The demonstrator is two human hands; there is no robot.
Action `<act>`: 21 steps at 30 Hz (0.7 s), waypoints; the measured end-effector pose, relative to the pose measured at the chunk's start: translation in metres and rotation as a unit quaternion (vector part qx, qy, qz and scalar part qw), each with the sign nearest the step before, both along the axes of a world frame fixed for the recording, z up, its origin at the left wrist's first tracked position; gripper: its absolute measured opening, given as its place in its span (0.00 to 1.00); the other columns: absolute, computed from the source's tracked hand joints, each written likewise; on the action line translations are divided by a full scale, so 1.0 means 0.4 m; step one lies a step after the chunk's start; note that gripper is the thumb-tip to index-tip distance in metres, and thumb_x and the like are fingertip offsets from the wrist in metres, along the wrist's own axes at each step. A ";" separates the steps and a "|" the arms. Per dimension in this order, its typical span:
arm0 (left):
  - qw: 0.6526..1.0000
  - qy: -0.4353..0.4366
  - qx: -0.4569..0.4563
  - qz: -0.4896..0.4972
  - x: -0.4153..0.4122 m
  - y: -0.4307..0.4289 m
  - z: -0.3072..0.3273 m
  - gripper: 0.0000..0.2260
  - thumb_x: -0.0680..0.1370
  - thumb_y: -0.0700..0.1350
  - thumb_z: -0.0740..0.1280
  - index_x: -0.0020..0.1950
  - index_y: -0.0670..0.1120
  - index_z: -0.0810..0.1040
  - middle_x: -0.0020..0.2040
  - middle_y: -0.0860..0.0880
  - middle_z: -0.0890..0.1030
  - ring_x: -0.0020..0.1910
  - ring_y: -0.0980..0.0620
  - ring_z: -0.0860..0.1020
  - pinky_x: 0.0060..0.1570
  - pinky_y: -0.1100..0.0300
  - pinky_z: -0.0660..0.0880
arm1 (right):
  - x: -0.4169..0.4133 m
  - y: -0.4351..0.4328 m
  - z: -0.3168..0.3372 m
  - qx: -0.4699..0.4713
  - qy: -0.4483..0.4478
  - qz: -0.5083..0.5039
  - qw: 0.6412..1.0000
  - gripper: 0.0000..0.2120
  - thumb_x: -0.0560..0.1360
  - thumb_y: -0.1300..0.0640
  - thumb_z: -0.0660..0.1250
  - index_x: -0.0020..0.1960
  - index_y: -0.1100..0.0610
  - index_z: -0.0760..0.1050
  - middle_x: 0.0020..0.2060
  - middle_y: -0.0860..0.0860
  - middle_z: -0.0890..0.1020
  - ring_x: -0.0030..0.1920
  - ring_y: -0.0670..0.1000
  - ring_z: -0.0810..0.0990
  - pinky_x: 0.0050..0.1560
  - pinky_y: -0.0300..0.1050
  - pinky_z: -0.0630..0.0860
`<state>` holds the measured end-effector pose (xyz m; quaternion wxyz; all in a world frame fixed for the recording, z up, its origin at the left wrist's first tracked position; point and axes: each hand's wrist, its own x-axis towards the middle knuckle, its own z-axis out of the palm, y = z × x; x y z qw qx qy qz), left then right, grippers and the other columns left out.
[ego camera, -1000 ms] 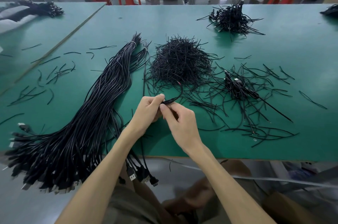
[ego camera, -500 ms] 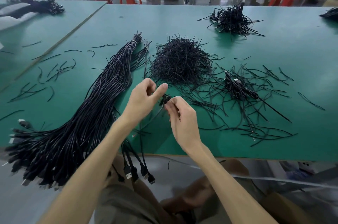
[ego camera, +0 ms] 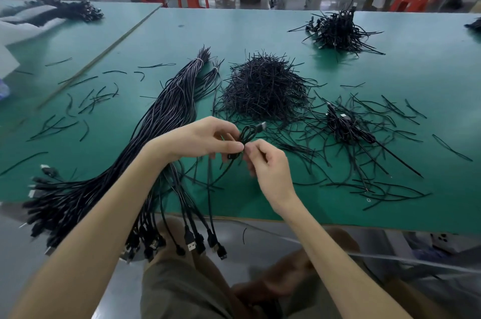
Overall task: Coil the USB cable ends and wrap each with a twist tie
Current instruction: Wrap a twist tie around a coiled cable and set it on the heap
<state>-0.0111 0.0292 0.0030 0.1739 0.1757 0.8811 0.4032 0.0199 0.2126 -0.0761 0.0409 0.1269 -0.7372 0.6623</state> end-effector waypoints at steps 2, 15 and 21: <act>0.996 0.073 0.036 0.023 0.002 0.011 -0.016 0.04 0.78 0.42 0.74 0.52 0.44 0.83 0.45 0.48 0.85 0.44 0.54 0.82 0.44 0.64 0.75 | -0.005 0.006 0.002 -0.047 -0.041 0.013 0.998 0.16 0.84 0.57 0.62 0.39 0.57 0.76 0.29 0.48 0.74 0.30 0.48 0.70 0.32 0.44 0.69; 0.953 0.179 0.177 0.171 0.013 0.091 -0.075 0.10 0.76 0.31 0.71 0.41 0.45 0.79 0.42 0.47 0.80 0.39 0.49 0.79 0.40 0.53 0.77 | -0.005 0.033 0.013 -0.148 -0.084 0.052 0.984 0.16 0.84 0.57 0.60 0.39 0.60 0.73 0.30 0.52 0.73 0.30 0.47 0.69 0.30 0.37 0.68; 0.979 -0.076 -0.026 0.185 0.004 0.082 -0.029 0.40 0.69 0.77 0.53 0.49 0.41 0.79 0.40 0.48 0.82 0.28 0.55 0.78 0.25 0.63 0.71 | -0.005 0.026 0.004 -0.111 -0.067 0.055 0.990 0.16 0.85 0.57 0.60 0.39 0.57 0.75 0.29 0.48 0.73 0.30 0.46 0.69 0.31 0.37 0.68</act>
